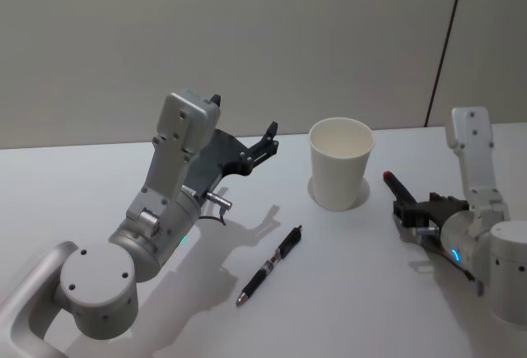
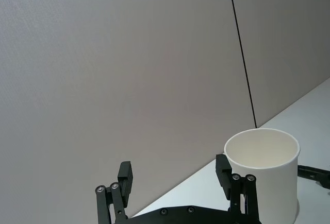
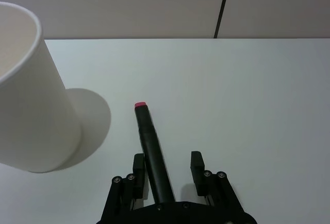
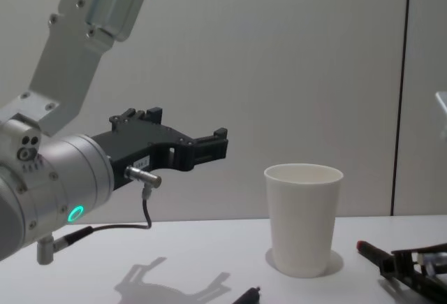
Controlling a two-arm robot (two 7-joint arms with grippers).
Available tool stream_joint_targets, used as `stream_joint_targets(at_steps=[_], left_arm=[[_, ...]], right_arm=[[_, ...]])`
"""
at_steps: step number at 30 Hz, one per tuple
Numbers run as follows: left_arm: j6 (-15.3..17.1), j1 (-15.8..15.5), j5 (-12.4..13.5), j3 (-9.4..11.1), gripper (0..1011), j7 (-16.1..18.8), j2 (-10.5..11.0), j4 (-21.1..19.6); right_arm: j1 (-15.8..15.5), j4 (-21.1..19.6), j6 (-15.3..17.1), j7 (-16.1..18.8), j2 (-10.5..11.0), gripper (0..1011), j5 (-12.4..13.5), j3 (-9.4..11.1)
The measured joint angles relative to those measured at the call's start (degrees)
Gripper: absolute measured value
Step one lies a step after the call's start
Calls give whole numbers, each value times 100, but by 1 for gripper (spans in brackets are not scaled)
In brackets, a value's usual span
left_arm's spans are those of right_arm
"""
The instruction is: Place the pen into the pen holder.
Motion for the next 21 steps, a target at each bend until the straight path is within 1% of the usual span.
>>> stream_joint_targets(at_steps=[13,21], left_arm=[[0,0,0,0,1003,0,0,0],[0,0,0,0,1003,0,0,0]], right_arm=[[-6,6,2,-33,-6,474,13,18],[-16,0,1,28,-10,416,-28,20]])
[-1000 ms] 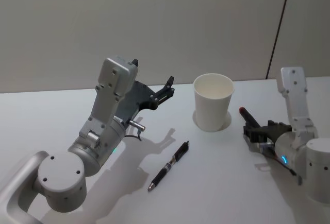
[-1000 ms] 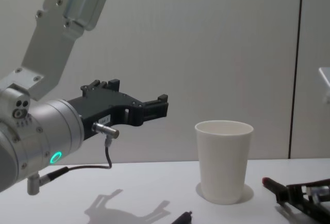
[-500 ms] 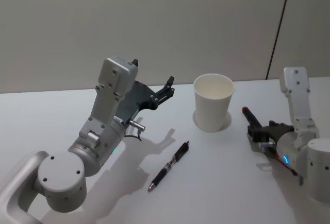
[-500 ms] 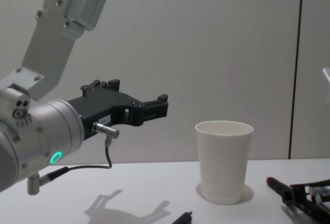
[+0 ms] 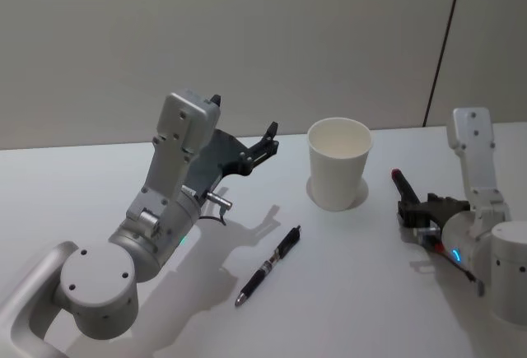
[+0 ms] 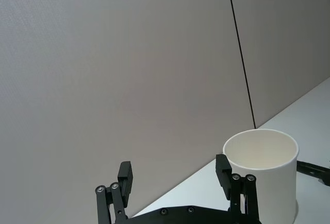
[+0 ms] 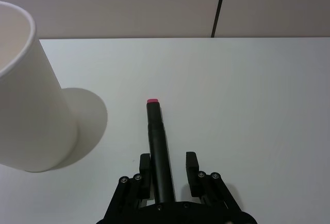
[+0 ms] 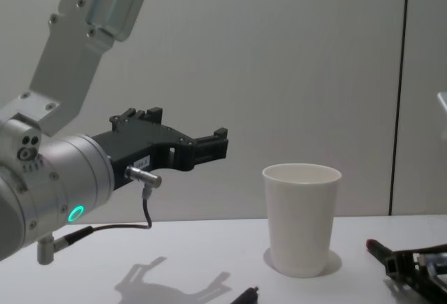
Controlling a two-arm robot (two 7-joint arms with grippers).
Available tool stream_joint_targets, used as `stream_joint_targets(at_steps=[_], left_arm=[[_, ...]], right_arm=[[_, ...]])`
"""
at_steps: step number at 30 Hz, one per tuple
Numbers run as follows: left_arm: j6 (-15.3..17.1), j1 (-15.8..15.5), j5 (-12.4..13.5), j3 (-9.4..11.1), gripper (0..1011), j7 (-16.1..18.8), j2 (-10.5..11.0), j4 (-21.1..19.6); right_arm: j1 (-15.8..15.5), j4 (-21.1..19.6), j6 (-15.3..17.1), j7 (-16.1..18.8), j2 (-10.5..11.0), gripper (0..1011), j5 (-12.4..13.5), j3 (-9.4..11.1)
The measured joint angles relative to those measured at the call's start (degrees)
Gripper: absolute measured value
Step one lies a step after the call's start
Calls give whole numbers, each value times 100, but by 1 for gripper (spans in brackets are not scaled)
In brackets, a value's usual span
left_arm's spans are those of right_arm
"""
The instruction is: Place the pen into the pen holder.
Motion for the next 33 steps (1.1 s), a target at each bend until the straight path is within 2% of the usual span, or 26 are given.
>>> stream_joint_targets(at_steps=[24,33], left_arm=[[0,0,0,0,1003,0,0,0],[0,0,0,0,1003,0,0,0]], right_arm=[[-18,-10,-44,84,-8,260,-42,-2],[-71,5,-264,118,-7,203,-92,8]])
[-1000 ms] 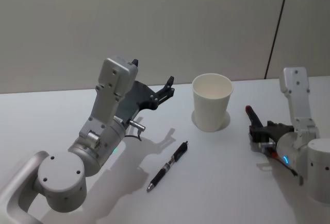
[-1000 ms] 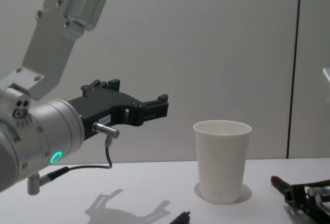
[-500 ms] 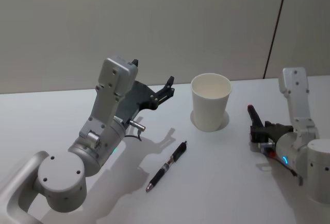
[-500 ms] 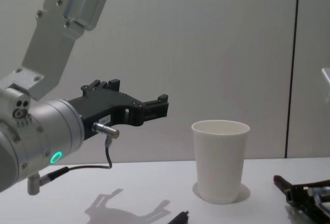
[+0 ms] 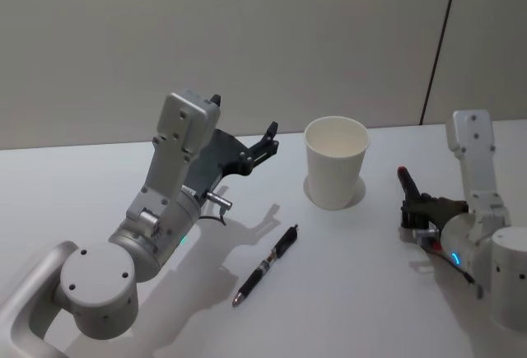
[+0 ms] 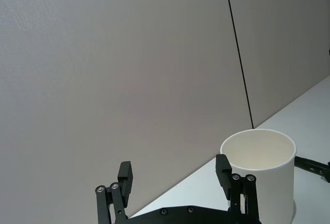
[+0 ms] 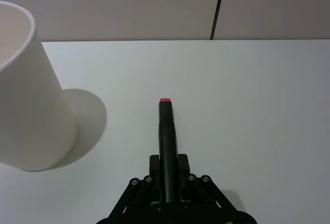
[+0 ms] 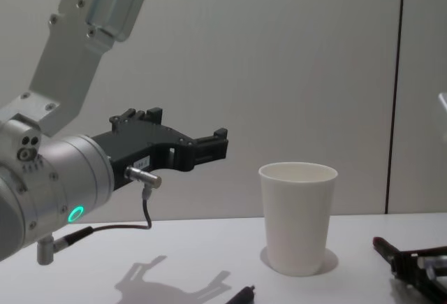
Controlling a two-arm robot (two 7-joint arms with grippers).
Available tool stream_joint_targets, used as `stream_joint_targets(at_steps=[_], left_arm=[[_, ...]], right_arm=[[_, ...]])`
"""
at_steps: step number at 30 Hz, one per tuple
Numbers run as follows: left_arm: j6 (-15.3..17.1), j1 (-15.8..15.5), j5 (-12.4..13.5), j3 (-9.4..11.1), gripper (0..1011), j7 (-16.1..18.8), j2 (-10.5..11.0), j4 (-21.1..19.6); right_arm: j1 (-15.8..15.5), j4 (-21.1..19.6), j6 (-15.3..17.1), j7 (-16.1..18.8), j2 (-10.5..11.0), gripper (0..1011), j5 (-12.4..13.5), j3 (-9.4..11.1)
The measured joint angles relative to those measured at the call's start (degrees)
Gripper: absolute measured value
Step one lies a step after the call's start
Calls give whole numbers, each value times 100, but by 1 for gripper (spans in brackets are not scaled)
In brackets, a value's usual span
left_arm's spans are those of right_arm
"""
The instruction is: Place the pen into the pen holder.
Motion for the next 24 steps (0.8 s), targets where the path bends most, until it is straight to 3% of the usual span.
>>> stream_joint_targets(at_steps=[14,24], left_arm=[[0,0,0,0,1003,0,0,0],[0,0,0,0,1003,0,0,0]], right_arm=[[-53,14,-374,-19,9,185,-142,41],[-78,15,-939,35,19,185,-327,52]])
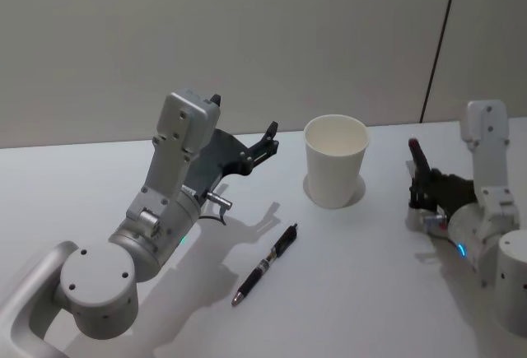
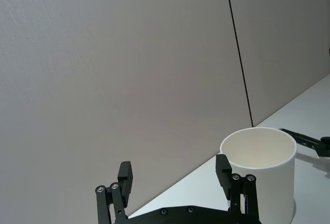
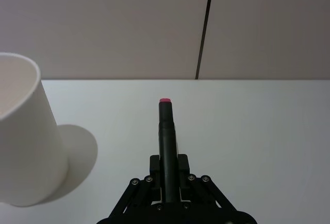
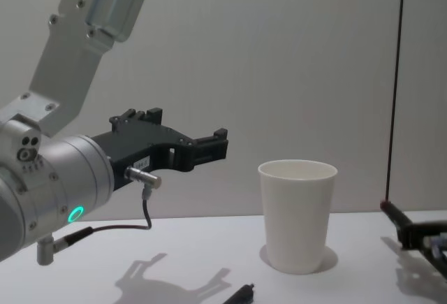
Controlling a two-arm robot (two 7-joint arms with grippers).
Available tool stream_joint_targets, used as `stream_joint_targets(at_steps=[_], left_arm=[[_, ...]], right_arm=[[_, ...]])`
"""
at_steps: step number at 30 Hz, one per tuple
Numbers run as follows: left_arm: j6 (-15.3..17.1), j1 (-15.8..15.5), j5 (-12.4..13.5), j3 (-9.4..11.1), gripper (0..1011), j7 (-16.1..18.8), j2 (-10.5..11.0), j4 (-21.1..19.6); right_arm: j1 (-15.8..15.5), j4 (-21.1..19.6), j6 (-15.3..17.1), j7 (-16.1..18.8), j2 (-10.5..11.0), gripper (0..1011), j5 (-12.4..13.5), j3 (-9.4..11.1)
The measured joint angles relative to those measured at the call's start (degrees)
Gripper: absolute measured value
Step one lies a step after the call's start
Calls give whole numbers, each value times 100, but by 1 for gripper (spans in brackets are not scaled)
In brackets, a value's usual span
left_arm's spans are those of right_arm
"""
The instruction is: Place the pen into the pen holder.
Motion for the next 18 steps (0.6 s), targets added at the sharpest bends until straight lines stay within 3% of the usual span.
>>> stream_joint_targets(at_steps=[18], left_arm=[[0,0,0,0,1003,0,0,0]], right_arm=[[106,36,-1442,519,24,185,-142,57]])
